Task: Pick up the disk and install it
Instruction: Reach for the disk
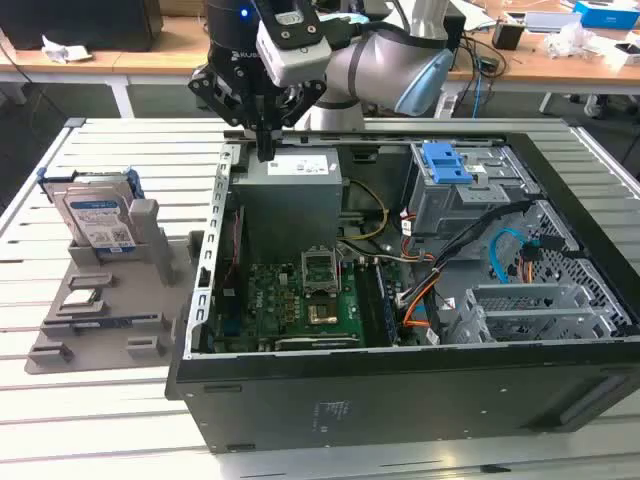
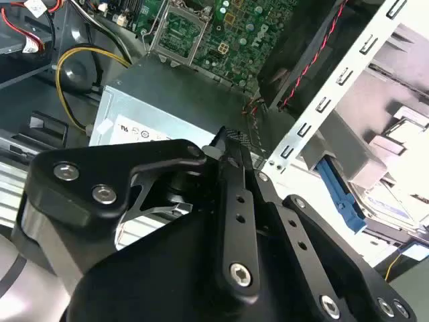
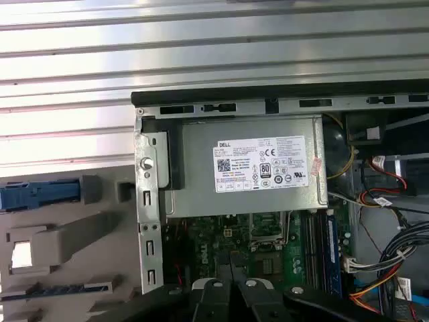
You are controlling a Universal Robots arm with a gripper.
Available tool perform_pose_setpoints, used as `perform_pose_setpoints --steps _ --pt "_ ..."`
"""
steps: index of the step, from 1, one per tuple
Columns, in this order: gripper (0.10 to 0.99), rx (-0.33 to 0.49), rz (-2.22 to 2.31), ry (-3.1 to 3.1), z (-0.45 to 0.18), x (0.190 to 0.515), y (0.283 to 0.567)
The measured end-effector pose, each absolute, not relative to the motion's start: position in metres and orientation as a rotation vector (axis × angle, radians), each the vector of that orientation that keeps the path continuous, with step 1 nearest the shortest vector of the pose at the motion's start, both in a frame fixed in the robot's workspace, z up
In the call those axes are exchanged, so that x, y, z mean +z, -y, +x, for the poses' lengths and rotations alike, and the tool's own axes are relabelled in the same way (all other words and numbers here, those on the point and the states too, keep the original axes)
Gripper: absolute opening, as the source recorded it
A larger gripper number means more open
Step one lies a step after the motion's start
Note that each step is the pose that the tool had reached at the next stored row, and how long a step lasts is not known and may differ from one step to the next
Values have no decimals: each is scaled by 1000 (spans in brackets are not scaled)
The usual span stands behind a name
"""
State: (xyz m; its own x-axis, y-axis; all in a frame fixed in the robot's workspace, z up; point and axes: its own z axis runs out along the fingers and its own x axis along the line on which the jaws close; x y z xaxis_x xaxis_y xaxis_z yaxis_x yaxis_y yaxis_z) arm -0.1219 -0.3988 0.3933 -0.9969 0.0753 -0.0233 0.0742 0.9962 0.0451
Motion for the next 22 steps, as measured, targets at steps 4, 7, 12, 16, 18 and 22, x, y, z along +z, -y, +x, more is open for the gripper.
perform_pose_setpoints --steps 4,7,12,16,18,22 --pt "106 69 116 -3114 -137 393 399" --pt "106 69 117 -3114 -142 393 399" --pt "106 69 117 -3114 -158 393 399" --pt "106 69 117 -3114 -167 393 399" --pt "106 69 117 -3114 -172 393 399" --pt "106 69 117 -3114 -181 393 399"
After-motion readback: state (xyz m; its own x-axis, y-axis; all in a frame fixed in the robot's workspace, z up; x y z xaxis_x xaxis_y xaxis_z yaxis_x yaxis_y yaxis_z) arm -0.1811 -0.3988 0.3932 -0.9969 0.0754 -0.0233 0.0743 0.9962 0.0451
